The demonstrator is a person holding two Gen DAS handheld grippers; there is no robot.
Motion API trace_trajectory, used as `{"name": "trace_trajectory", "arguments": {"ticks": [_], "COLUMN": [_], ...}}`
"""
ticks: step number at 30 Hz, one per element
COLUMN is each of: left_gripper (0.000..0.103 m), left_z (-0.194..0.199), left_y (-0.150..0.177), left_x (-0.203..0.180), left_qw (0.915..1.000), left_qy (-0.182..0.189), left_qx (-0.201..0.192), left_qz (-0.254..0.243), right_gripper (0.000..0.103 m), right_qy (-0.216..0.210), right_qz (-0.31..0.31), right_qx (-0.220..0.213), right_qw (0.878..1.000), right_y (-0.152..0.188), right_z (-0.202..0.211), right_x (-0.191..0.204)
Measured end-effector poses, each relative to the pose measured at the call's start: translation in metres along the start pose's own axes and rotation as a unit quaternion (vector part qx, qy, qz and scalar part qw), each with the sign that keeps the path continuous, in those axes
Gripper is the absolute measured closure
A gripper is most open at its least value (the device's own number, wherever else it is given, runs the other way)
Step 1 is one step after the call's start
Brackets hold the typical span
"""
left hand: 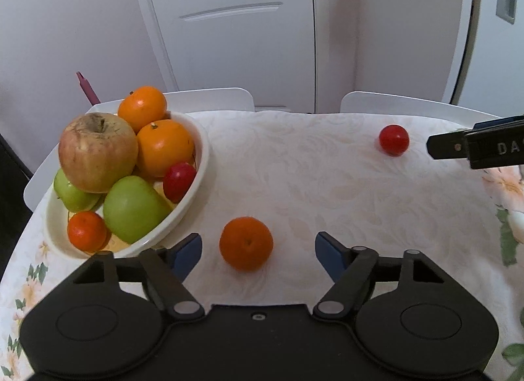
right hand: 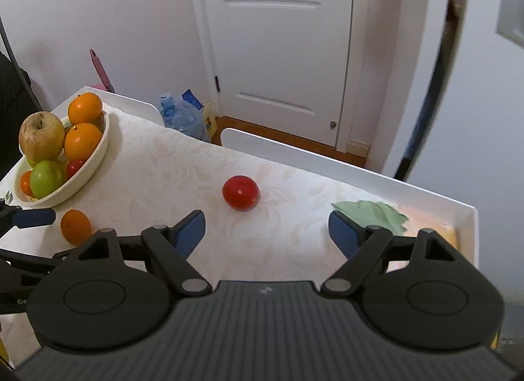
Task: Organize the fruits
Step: 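Grasp a tangerine with the left tool while the right tool grasps a cherry tomato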
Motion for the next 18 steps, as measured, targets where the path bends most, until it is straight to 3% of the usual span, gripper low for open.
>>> {"name": "trace_trajectory", "arguments": {"ticks": [5, 10, 13, 14, 18], "left_gripper": [0.039, 0.042, 0.055, 0.062, 0.062], "left_z": [-0.012, -0.015, -0.014, -0.014, -0.014], "left_y": [0.000, 0.000, 0.000, 0.000, 0.000], "left_x": [-0.001, 0.000, 0.002, 0.004, 0.006], "left_qw": [0.9999, 0.9999, 0.9998, 0.9998, 0.9999], "left_qy": [-0.007, -0.007, -0.014, -0.020, -0.011], "left_qx": [0.009, 0.010, 0.009, 0.009, 0.011], "left_qz": [0.003, 0.007, 0.006, 0.004, 0.004], "right_gripper": [0.007, 0.012, 0.013, 0.017, 0.028], "right_qy": [-0.010, -0.017, -0.018, -0.019, -0.023], "right_qz": [0.006, 0.014, 0.015, 0.016, 0.023], "right_qx": [0.003, 0.006, 0.005, 0.006, 0.014], "right_qw": [1.000, 1.000, 1.000, 1.000, 0.999], "right_y": [-0.002, -0.003, -0.004, -0.004, -0.005], "right_z": [-0.021, -0.036, -0.042, -0.044, -0.051], "right_x": [0.004, 0.010, 0.013, 0.014, 0.018]}}
Point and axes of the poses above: each gripper's, at about its wrist camera, not at the fingertips, and z roughly against the way its jaws point, x to its left, y to its underside, the point moved 6 cm from there along -z, roughly the way its jaws point, and after that the axes turned 2 degrees about -x, right-handed, at the moved point
